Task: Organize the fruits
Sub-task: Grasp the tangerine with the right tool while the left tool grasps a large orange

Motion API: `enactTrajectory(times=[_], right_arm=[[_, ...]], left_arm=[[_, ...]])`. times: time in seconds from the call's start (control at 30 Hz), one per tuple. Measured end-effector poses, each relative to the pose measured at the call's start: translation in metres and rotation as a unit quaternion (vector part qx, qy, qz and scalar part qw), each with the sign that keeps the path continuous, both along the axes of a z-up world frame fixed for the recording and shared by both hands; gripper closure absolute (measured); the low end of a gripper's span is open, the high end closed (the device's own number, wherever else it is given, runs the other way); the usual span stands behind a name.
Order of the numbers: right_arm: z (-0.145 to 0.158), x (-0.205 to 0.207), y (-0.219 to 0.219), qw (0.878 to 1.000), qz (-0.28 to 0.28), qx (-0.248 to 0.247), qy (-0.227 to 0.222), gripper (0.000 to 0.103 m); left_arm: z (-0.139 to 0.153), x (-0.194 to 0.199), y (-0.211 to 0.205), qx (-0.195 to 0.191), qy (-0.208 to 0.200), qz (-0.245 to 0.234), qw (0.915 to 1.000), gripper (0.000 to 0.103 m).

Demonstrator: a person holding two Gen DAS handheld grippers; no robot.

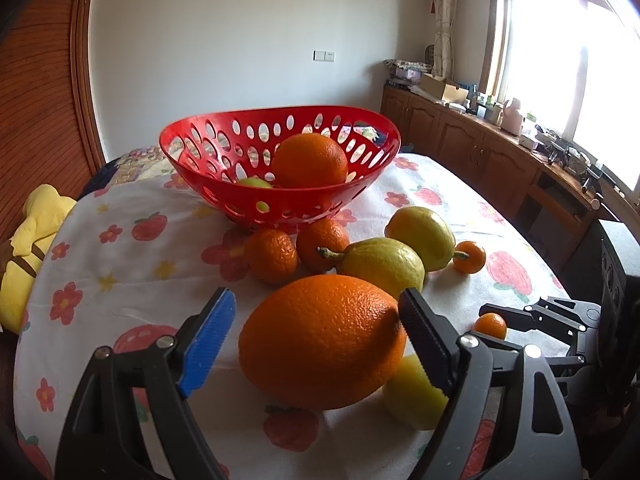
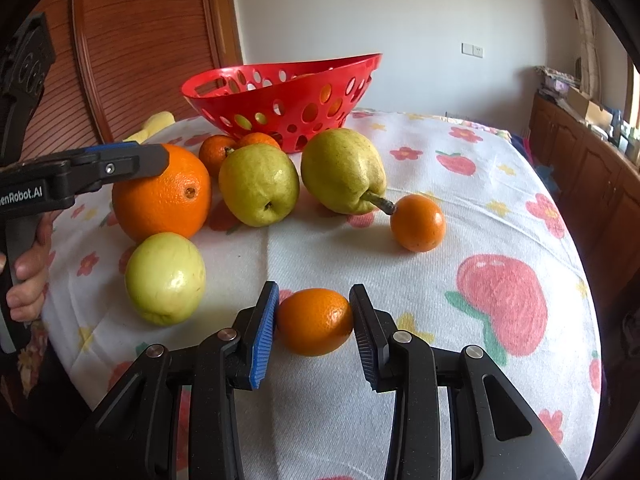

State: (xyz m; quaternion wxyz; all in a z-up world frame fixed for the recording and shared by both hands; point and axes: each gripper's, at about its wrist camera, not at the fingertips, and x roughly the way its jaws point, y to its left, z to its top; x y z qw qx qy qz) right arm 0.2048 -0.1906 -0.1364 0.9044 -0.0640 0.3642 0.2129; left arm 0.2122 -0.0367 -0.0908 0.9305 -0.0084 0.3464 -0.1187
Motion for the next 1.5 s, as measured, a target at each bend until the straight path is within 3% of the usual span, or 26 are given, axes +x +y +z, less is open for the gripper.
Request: enactTrajectory(times=[0.67, 0.77, 1.5], right_arm=[[-0.001, -0.001, 0.001, 1.0, -0.002, -0.004, -0.005, 0.067], [-0.001, -0.002, 0.001, 1.0, -0.002, -0.004, -0.005, 0.067], [-0.005, 0.0, 0.002, 1.0, -0.005, -0.008, 0.001, 0.066]], left_arm=[[-0.023, 0.011, -0.013, 0.05, 0.036, -0.009, 0.9981, 0.005], [-0.029, 0.013, -0.011, 0.042, 0.052, -0.011, 0.9977, 0.005], [-0.028, 0.004, 0.006, 0.006, 0.05, -0.021, 0.9985, 0.007]])
